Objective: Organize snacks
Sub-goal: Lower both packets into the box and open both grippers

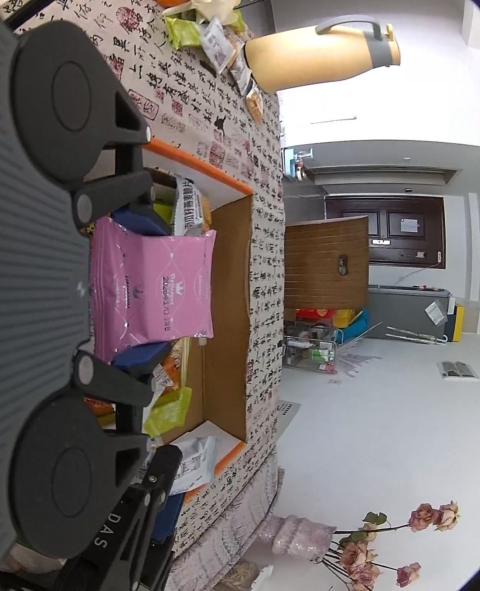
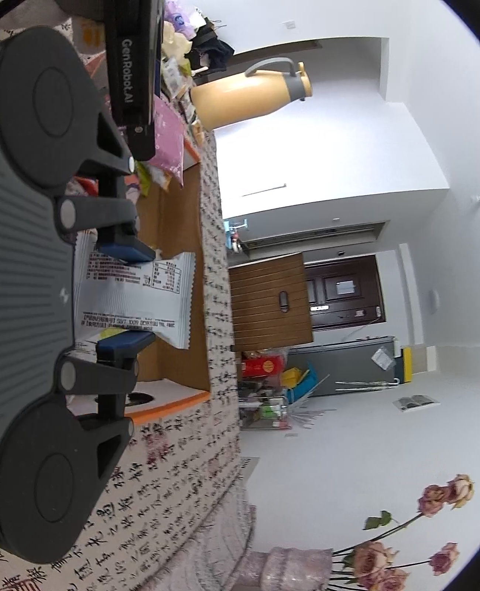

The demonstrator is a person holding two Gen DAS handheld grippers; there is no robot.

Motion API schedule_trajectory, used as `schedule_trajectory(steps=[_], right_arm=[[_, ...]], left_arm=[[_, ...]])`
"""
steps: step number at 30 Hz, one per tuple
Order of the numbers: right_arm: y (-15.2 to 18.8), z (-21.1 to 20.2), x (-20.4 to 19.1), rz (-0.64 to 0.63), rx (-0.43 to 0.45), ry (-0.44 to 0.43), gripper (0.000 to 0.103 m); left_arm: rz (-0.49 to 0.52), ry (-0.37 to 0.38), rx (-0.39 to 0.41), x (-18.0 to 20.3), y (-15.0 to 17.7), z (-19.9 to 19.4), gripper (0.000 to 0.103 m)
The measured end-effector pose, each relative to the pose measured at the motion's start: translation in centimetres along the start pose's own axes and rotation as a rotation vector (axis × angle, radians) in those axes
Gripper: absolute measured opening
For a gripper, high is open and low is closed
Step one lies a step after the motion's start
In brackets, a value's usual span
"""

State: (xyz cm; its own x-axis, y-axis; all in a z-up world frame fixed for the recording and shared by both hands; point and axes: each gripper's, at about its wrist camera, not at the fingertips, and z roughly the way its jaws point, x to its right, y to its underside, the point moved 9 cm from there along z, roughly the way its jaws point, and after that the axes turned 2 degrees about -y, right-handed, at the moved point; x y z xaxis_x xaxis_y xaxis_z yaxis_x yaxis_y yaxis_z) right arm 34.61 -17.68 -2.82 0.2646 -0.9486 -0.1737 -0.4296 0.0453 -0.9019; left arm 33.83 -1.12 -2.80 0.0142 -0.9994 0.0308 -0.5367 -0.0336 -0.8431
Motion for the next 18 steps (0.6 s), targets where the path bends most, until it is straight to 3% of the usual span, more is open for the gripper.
schedule_trajectory(steps=[5, 6, 7, 8, 11, 14, 18], right_arm=[[0.8, 0.5, 0.1, 0.005, -0.028, 0.003, 0.042], [0.8, 0.5, 0.3, 0.010, -0.029, 0.007, 0.041], [0.8, 0.5, 0.5, 0.015, -0.028, 0.010, 0.044], [0.6, 0.4, 0.7, 0.022, -0.024, 0.010, 0.054], [0.4, 0.0, 1.2, 0.037, -0.004, 0.026, 0.090], [0.1, -0.4, 1.4, 0.043, 0.014, 0.027, 0.103], [0.0, -0.7, 1.5, 0.049, 0.024, 0.029, 0.103]], left_arm=[[-0.025, 0.001, -0.001, -0.6, 0.1, 0.1, 0.063], [-0.030, -0.002, 0.005, -0.7, 0.1, -0.1, 0.065], [-0.036, -0.001, 0.013, -0.8, 0.0, -0.3, 0.073], [-0.042, -0.005, 0.023, -1.0, -0.1, -0.6, 0.083], [-0.059, -0.038, 0.053, -1.4, -0.4, -1.1, 0.100], [-0.072, -0.043, 0.063, -1.7, -0.6, -1.4, 0.103], [-0.079, -0.046, 0.054, -1.9, -0.6, -1.2, 0.103]])
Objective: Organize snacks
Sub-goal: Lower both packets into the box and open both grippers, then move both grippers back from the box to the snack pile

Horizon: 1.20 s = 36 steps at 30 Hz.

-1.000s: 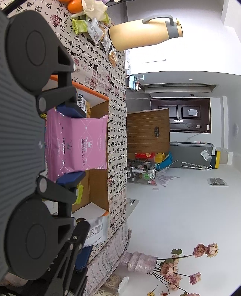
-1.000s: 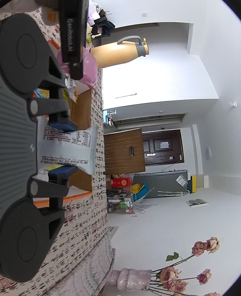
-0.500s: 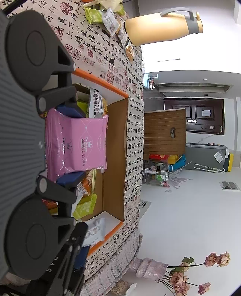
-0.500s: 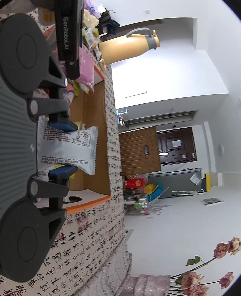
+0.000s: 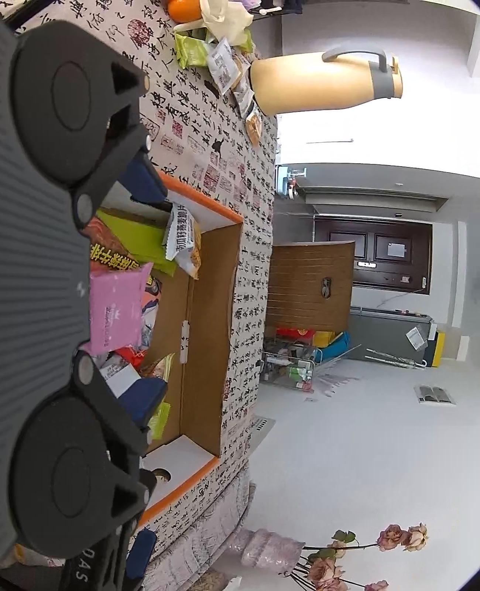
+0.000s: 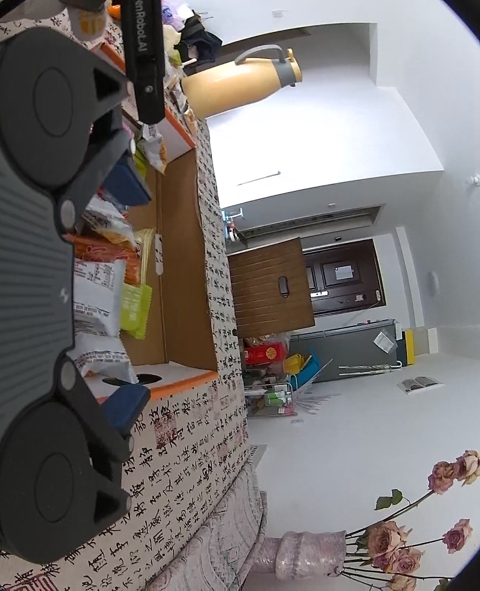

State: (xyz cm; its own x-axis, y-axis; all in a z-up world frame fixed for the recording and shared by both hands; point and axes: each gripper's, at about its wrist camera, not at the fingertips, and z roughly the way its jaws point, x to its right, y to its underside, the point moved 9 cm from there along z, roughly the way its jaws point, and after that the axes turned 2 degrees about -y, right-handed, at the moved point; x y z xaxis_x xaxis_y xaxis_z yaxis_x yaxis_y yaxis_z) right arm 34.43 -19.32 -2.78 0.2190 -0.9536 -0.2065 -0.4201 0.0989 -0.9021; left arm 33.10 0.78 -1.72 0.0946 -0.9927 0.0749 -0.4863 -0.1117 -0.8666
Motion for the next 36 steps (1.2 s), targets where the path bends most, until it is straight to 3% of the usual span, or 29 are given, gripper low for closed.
schedule_trajectory(steps=[9, 17, 36], right_arm=[[-0.9, -1.0, 0.2, 0.000, 0.032, 0.017, 0.103], [-2.4, -5.0, -0.6, -0.014, 0.094, 0.027, 0.103], [1.4, -12.5, -2.3, -0.063, 0.040, 0.020, 0.103]], left_arm=[[-0.021, -0.017, 0.005, -0.2, -0.6, -0.8, 0.103], [-0.033, -0.029, 0.054, -0.6, -1.6, -4.7, 0.103], [-0.026, -0.036, 0.022, -1.9, 3.1, -11.1, 0.103]])
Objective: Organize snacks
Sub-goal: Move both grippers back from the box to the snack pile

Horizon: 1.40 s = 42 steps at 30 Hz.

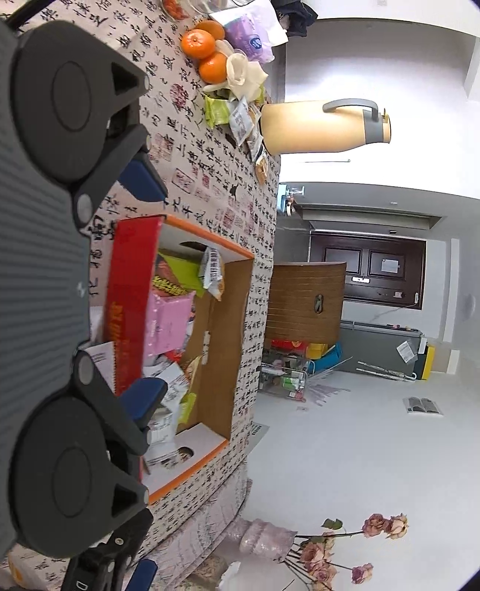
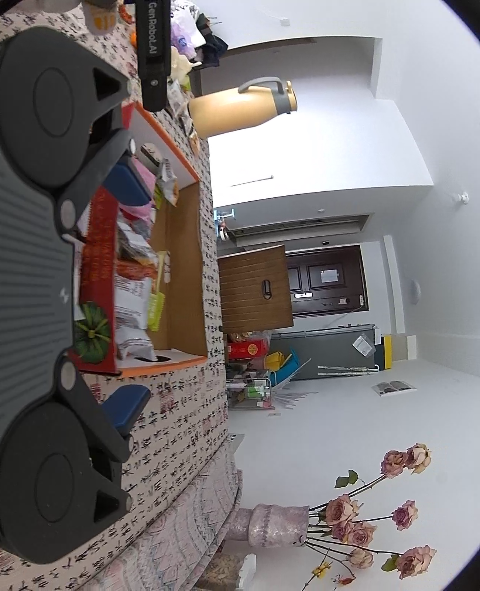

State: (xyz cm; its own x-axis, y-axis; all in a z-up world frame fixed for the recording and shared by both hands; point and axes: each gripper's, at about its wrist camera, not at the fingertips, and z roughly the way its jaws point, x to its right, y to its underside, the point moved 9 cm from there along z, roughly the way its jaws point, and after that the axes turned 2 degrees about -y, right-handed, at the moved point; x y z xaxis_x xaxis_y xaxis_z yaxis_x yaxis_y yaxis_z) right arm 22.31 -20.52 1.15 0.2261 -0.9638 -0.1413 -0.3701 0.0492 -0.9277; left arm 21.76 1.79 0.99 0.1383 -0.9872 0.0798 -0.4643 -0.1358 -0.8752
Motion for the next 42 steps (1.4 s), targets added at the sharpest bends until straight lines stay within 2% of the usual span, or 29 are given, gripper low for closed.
schedule_trajectory(steps=[8, 23, 42], right_arm=[[1.2, -2.1, -0.2, -0.003, -0.008, -0.003, 0.103], [6.8, -4.1, 1.3, 0.040, -0.115, 0.012, 0.103], [9.3, -3.5, 2.4, 0.064, -0.178, 0.011, 0.103]], left_arm=[[0.009, 0.011, -0.012, 0.4, 1.5, -1.6, 0.103], [0.101, 0.056, -0.179, 4.2, 8.9, -0.5, 0.103], [0.141, 0.033, -0.268, 5.4, 11.9, 2.5, 0.103]])
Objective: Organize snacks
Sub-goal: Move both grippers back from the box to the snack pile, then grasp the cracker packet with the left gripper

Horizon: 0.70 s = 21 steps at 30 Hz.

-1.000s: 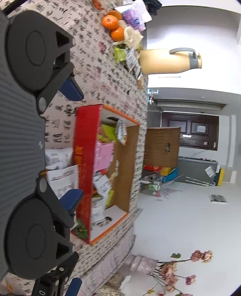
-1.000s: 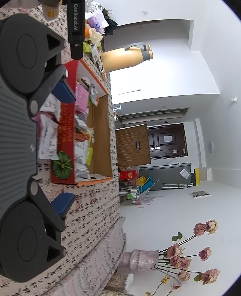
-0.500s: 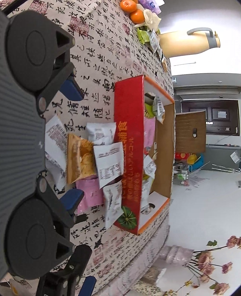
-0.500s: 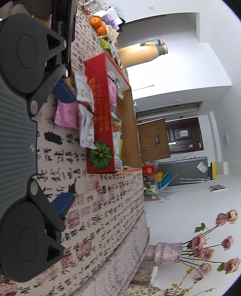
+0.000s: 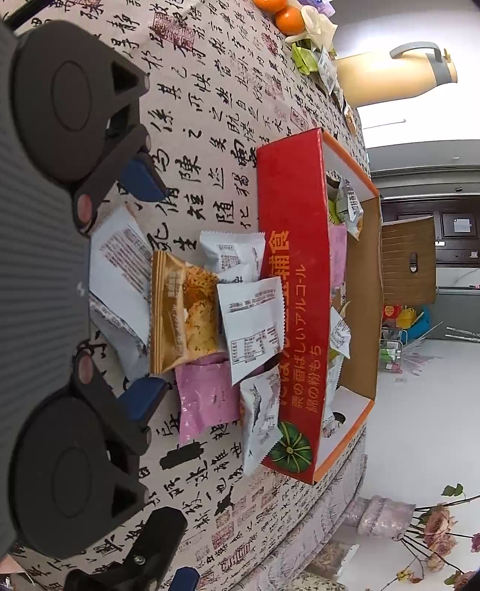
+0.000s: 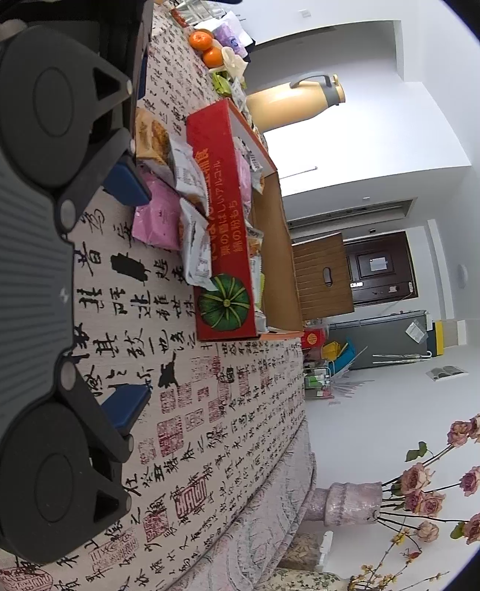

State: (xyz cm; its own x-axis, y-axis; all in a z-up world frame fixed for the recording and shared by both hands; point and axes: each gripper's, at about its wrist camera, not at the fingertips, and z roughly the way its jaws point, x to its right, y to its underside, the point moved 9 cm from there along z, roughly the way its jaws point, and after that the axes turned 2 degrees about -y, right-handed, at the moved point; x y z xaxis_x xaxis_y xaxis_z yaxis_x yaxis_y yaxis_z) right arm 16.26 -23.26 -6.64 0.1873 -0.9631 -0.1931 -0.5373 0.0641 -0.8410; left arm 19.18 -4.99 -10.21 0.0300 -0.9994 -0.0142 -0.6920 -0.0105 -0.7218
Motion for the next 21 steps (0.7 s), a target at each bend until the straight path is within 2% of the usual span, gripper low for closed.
schedule_trajectory(steps=[3, 5, 7, 9, 14, 21], right_arm=[[0.3, 0.3, 0.2, 0.004, -0.010, 0.003, 0.103], [0.4, 0.5, 0.3, 0.006, -0.015, 0.004, 0.103], [0.5, 0.7, 0.4, 0.009, -0.021, 0.005, 0.103], [0.6, 0.7, 0.4, 0.009, -0.025, 0.005, 0.103], [0.8, 0.8, 0.7, 0.015, -0.030, 0.004, 0.103], [0.8, 0.7, 1.2, 0.041, -0.022, 0.016, 0.103]], left_arm=[[-0.007, 0.019, -0.005, 0.1, 0.1, 0.2, 0.102], [-0.002, 0.022, -0.016, 0.1, 0.2, 0.5, 0.094], [0.006, 0.021, -0.012, 0.3, 0.2, 0.5, 0.092], [0.007, 0.035, -0.005, 0.4, 0.2, 0.4, 0.086], [0.032, 0.046, 0.014, 0.9, 0.1, 0.0, 0.065], [0.036, 0.049, 0.028, 1.0, 0.2, -0.5, 0.064]])
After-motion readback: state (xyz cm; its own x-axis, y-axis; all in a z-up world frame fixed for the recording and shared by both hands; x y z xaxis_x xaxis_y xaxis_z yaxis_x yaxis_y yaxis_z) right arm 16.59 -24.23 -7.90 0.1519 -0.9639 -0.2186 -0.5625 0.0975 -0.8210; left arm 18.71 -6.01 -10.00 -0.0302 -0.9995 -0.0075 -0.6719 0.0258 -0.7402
